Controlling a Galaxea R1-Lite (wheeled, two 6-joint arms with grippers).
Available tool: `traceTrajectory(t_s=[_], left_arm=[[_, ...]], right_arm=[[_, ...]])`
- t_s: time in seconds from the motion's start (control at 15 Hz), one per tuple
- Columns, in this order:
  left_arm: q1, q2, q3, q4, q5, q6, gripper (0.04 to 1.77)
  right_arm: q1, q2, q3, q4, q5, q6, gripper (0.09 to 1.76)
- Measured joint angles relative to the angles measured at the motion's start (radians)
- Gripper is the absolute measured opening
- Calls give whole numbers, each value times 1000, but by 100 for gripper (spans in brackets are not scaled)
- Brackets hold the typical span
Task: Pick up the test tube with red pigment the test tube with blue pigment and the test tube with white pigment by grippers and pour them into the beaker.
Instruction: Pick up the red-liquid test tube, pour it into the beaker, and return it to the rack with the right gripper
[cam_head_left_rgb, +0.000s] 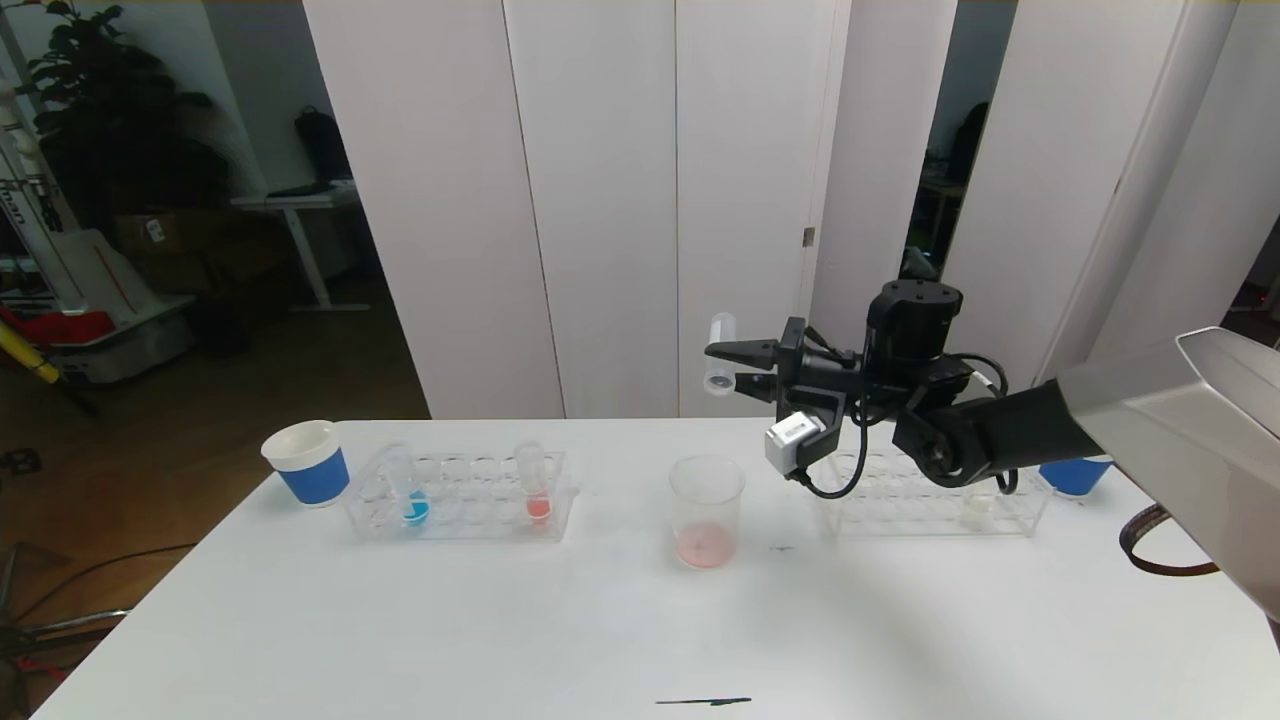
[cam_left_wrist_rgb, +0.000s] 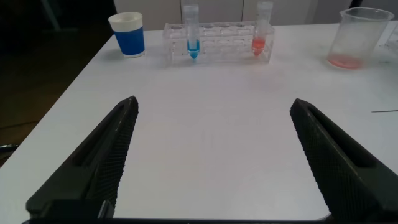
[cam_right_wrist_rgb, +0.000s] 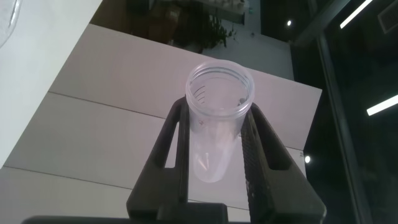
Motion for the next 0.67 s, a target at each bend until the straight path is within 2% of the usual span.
traceTrajectory(t_s=[0.47,0.67], left_arm=[[0,0,0,0,0,0,175],[0,0,0,0,0,0,175]], right_arm=[[0,-6,-6,-3,-4,-3,58],[0,-15,-3,3,-38,38,58]])
